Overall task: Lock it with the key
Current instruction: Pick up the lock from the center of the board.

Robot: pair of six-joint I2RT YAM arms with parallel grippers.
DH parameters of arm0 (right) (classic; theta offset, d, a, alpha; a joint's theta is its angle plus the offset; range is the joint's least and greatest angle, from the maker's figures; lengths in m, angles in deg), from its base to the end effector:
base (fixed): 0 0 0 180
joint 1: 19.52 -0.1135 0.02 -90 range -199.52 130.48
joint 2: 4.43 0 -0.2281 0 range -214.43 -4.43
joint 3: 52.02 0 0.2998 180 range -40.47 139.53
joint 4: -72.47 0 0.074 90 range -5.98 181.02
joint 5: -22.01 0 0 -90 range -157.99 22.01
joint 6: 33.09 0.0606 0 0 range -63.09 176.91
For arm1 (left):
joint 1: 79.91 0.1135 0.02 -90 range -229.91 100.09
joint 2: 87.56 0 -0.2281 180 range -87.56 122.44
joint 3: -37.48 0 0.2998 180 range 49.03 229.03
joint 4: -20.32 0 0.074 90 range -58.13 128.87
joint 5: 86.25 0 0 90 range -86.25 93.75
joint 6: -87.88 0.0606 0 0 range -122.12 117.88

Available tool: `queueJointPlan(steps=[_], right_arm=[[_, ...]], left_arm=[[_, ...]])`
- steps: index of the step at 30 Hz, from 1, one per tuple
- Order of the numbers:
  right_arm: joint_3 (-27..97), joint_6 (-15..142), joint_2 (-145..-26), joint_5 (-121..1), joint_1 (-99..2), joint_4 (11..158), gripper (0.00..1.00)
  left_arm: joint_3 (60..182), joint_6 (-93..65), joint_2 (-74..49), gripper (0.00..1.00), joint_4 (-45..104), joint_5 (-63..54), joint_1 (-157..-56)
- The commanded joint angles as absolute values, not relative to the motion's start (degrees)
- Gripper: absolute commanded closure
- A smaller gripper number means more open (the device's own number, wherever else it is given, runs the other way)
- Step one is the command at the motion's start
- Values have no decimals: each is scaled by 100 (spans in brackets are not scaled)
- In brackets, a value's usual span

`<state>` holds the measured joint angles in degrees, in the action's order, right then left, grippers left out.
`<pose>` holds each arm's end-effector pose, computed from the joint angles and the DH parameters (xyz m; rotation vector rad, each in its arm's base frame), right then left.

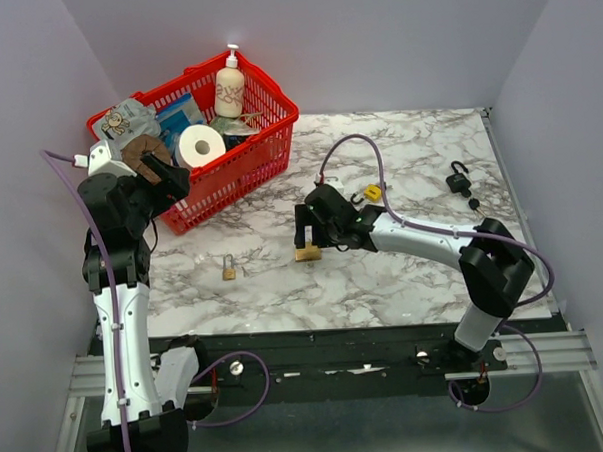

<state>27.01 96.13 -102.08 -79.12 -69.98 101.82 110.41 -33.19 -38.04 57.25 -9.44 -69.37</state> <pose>0.2788 0.3194 0.1447 -0.1484 2.4429 0.4935 0.2742 0.0370 0.3750 -0.4906 1.7573 -0.4619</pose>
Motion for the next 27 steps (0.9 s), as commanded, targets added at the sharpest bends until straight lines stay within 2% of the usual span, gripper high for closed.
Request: queueJointPlan(steps=[1,21,27], right_arm=[[2720,9752,-10383,-8600,-6980,10256,0],[3696,9646,-11912,-8838,-7050,10721,0],[3696,9549,-11931,-8873,-7269,10748,0]], left_arm=[[11240,-3261,-3746,1,5735,-802,-6901],[11011,-3191,-3658,1,5568,-846,-6893],[10923,-3086,-3755,1,5551,-793,-6893]])
